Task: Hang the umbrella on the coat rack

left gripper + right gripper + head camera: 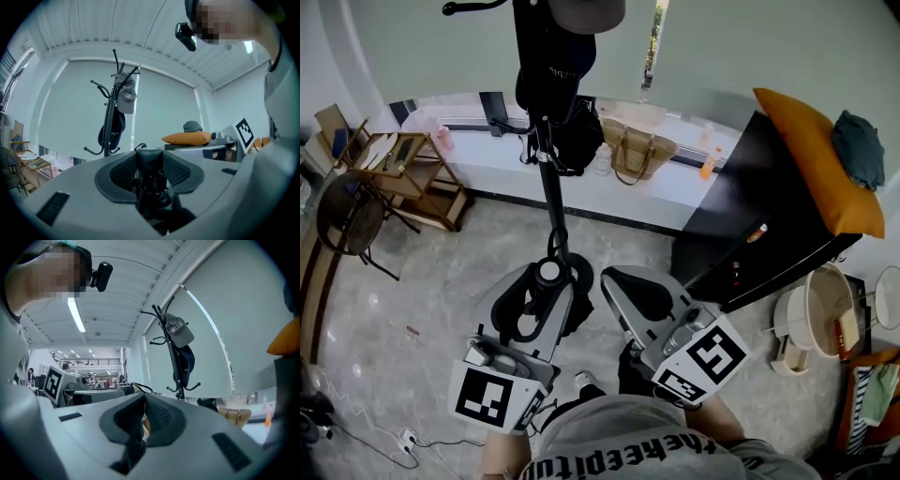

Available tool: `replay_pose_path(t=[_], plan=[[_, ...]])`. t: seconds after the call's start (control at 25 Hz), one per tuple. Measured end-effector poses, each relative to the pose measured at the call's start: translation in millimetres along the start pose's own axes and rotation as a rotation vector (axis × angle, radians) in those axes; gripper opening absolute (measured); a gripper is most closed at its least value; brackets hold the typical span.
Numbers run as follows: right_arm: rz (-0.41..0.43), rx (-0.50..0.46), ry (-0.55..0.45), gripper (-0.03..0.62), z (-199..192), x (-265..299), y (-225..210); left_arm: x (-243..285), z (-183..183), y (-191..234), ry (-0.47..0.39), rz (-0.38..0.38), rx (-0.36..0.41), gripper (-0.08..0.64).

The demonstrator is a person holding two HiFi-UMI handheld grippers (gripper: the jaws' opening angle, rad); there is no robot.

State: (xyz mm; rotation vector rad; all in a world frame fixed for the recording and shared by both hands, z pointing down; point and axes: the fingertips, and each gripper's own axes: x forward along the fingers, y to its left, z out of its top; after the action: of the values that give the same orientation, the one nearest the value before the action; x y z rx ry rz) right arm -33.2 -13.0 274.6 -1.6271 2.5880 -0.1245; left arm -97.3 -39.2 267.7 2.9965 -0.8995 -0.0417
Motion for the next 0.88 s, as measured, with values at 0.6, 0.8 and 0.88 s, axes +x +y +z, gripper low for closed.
replay_pose_path(t=[0.6, 0.8, 0.88], plan=[[0.148, 0.01, 0.01, 0.012, 10, 38, -56, 56, 0, 16, 0.007, 0.117, 0.001, 0.184], [0.197, 0.015, 0.018, 0.012, 13, 50, -75, 75, -1, 22, 0.016, 0.163, 0.001, 0.184], [0.21, 0.016, 0.023, 0.012, 12, 54, -83, 82, -2, 23, 0.018, 0.181, 0.001, 0.184]])
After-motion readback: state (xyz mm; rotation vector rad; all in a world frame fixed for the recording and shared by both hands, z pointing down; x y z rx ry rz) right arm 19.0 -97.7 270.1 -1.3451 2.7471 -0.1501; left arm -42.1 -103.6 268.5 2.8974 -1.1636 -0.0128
